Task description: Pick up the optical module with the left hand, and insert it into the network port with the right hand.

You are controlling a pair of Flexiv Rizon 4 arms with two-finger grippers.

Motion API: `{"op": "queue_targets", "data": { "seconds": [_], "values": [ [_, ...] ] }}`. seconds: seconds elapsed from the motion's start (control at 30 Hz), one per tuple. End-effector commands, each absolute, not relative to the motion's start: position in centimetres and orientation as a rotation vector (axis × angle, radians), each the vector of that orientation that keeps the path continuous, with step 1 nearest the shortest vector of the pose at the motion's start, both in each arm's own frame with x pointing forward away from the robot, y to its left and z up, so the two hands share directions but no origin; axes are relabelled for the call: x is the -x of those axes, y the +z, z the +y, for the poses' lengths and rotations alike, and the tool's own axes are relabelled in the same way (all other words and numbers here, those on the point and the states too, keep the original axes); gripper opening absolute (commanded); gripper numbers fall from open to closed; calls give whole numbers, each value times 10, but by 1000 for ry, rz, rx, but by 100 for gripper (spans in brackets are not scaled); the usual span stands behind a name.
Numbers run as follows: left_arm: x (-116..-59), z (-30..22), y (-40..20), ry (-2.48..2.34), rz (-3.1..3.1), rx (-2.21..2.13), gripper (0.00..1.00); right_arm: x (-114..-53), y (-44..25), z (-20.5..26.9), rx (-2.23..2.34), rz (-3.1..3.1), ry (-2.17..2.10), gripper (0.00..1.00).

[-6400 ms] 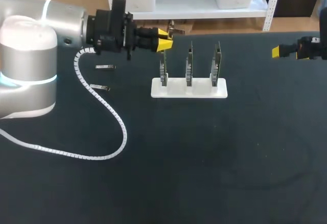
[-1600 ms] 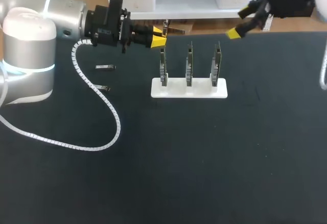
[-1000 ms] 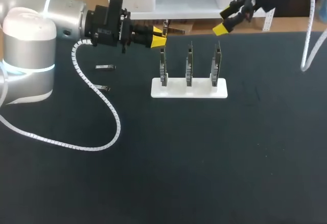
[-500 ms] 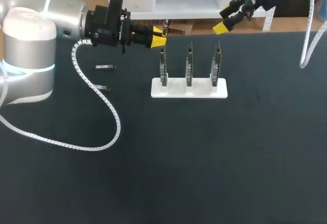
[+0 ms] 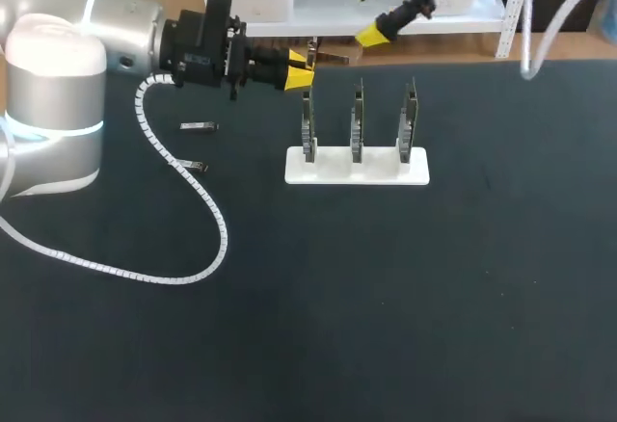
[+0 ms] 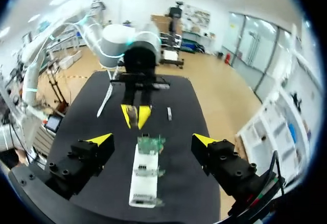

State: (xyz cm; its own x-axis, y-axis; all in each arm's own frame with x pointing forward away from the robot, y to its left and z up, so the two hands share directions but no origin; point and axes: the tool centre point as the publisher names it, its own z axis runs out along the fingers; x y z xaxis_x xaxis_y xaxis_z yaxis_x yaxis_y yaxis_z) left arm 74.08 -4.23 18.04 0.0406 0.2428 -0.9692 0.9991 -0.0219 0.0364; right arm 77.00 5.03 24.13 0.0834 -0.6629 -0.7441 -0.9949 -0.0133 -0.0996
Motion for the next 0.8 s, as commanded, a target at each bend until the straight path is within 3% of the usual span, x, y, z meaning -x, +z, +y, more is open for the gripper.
{"op": "queue_targets", "data": {
  "seconds": [0.03,0.8],
  "values": [
    [-744,-42,181,-1071,1351,-1426,0,-766,225,56,1715,1603,714,100],
    [-744,-42,181,-1071,1351,-1426,0,-777,215,98,1659,1519,817,100]
  ]
}}
